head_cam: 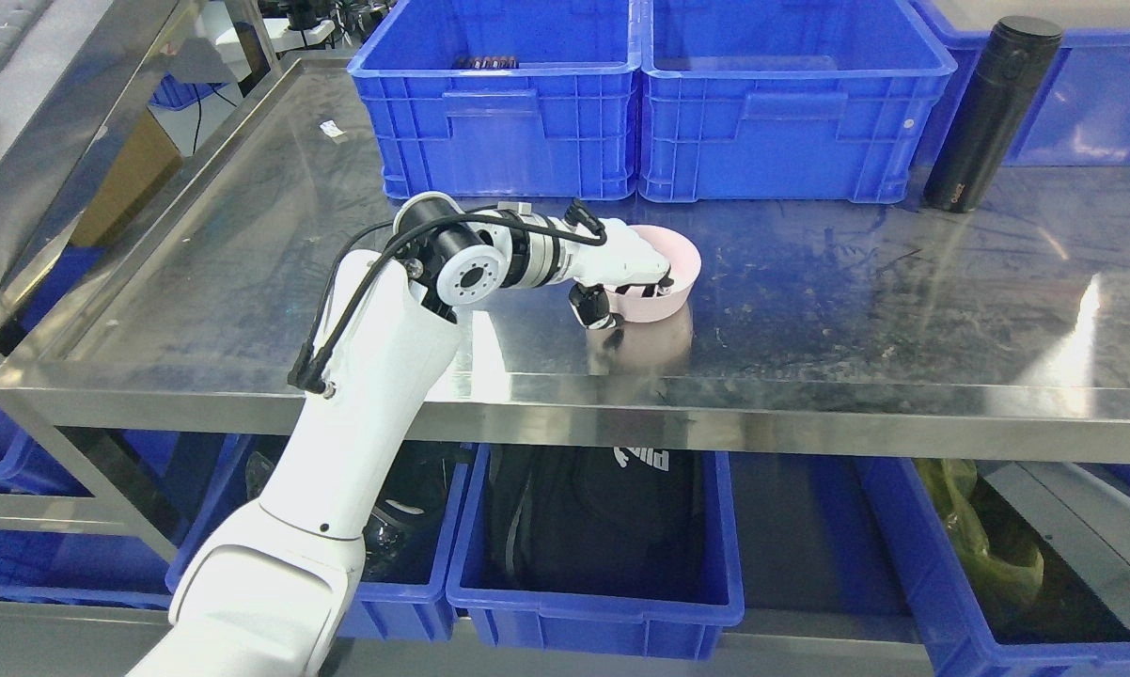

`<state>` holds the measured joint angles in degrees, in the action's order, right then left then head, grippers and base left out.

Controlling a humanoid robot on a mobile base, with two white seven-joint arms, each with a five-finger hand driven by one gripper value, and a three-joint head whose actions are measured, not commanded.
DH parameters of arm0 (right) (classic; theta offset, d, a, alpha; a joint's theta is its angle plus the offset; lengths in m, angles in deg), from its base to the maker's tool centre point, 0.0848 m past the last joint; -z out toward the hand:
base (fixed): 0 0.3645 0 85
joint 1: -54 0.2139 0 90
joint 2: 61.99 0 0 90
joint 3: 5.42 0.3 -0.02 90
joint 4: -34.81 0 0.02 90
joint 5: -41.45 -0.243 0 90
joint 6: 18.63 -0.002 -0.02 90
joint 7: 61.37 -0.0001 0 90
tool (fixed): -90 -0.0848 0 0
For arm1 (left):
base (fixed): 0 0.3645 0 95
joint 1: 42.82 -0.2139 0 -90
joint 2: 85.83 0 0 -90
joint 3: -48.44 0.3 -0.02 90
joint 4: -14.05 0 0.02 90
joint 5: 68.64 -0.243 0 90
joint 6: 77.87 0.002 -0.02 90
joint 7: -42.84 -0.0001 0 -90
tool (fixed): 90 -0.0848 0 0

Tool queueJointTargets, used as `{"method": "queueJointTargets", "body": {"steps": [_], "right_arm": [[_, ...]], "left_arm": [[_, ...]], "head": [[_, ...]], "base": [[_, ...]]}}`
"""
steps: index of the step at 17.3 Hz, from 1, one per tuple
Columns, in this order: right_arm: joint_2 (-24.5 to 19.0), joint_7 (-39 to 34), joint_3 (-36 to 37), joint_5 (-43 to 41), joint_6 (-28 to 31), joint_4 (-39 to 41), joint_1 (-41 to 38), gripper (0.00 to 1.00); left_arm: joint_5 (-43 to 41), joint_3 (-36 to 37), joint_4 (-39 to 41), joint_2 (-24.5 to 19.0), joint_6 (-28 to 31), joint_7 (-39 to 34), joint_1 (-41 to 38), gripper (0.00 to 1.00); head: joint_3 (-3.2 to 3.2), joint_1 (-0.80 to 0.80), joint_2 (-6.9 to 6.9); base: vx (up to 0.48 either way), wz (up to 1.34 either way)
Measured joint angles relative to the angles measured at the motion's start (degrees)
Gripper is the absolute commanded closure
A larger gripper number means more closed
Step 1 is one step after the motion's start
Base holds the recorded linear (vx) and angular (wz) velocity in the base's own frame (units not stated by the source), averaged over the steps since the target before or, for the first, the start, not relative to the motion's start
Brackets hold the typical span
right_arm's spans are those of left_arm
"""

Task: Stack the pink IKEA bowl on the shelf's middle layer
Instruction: 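Lift the pink bowl off the table with the left hand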

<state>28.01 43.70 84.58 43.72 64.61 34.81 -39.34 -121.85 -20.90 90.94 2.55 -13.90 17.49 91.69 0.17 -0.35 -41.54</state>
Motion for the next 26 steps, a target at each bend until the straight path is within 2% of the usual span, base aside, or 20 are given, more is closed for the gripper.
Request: {"method": "queueJointTargets", "body": {"steps": [3, 9, 15, 19, 26], "right_arm": [[0.0, 0.0, 0.0, 0.0, 0.1, 0.0, 0.0, 0.0], [0.0, 0.0, 0.0, 0.0, 0.2, 0.0, 0.0, 0.0], [0.0, 0.0, 0.0, 0.0, 0.2, 0.0, 0.0, 0.0], [0.0, 0.0, 0.0, 0.0, 0.4, 0.0, 0.0, 0.0], [0.0, 0.0, 0.0, 0.0, 0.3, 0.0, 0.0, 0.0]], "left_arm": [[2.0, -2.9, -0.7, 0.5, -4.0, 0.2, -0.2, 1.0], [4.0, -10.3, -0.7, 1.0, -11.8, -4.4, -0.2, 1.0], [6.1, -15.0, 0.2, 1.3, -14.8, -7.0, -0.2, 0.99], [11.0, -16.8, 1.7, 1.4, -17.5, -8.5, -0.1, 1.0], [19.1, -18.8, 3.6, 1.5, -18.9, -9.5, -0.7, 0.99]], "head": [[0.0, 0.0, 0.0], [0.0, 0.0, 0.0], [0.0, 0.0, 0.0], [0.0, 0.0, 0.0], [0.0, 0.0, 0.0]], "base": [[0.013, 0.01], [0.001, -0.02], [0.0, 0.0], [0.012, 0.14], [-0.059, 0.86]]}}
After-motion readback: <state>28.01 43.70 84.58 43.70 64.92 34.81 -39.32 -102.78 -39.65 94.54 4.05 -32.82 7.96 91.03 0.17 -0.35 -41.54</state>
